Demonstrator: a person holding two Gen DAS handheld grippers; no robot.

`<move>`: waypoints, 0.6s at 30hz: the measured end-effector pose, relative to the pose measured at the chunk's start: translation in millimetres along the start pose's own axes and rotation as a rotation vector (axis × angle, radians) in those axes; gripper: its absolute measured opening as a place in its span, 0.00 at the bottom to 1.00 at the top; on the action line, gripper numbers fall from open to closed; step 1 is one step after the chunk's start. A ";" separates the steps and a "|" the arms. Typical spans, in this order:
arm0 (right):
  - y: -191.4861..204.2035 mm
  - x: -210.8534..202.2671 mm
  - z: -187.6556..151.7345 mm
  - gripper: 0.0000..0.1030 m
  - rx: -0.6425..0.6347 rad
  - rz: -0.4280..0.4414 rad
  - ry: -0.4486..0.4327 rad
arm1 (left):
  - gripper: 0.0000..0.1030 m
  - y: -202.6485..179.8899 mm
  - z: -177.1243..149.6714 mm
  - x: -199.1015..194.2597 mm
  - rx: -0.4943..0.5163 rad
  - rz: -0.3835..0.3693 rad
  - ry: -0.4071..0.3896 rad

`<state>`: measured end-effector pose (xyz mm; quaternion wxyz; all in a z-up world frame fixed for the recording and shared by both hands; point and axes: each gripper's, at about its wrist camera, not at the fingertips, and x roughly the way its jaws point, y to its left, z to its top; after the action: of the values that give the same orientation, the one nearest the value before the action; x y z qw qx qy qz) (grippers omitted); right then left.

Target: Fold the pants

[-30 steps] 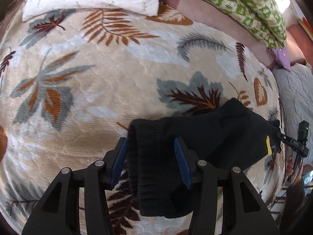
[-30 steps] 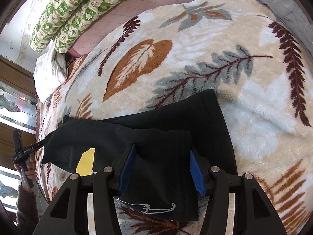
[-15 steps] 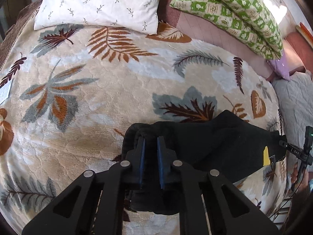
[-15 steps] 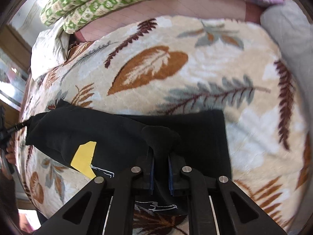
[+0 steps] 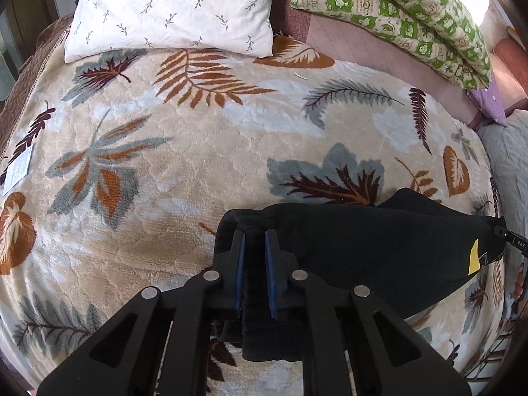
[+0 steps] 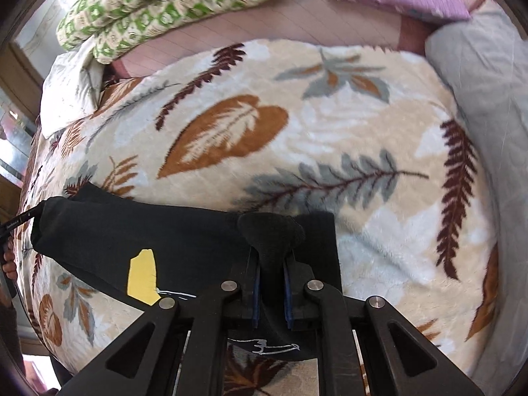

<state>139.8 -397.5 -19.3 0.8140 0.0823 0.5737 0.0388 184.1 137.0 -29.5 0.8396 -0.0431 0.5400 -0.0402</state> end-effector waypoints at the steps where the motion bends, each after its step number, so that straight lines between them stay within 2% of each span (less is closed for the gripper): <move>1: -6.7 2.9 -1.3 0.10 0.021 0.007 0.003 | 0.09 -0.7 0.2 -0.2 0.001 0.003 0.001; 2: -10.1 4.3 -2.5 0.10 0.035 0.011 0.004 | 0.09 -1.1 0.0 -0.6 0.003 0.002 0.003; 5: -24.6 11.7 -5.3 0.12 0.087 0.035 0.008 | 0.09 -7.2 -3.5 4.4 0.060 0.059 0.022; 7: -28.0 25.7 -8.4 0.22 0.091 -0.009 0.068 | 0.10 -7.7 -6.4 5.2 0.074 0.066 0.033; 8: -28.7 27.4 -9.6 0.22 0.097 -0.008 0.075 | 0.09 -7.0 -7.7 1.5 0.078 0.052 0.031; 10: -30.2 17.1 -9.2 0.31 0.109 -0.003 0.047 | 0.09 -4.1 -8.4 -10.7 0.079 0.027 0.015; 14: -26.8 -21.7 0.1 0.34 0.067 -0.081 -0.044 | 0.09 2.4 -8.1 -33.4 0.081 -0.017 -0.009; 17: -8.6 -42.5 16.7 0.35 0.013 -0.074 -0.085 | 0.09 1.9 -7.5 -41.5 0.096 -0.010 -0.014; 18: 2.0 -49.2 23.8 0.40 -0.003 -0.064 -0.110 | 0.10 0.1 -6.4 -41.4 0.108 -0.002 -0.013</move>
<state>145.7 -405.4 34.6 0.8452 0.0647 0.5305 0.0090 161.2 141.6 5.3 0.8441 0.0013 0.5316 -0.0698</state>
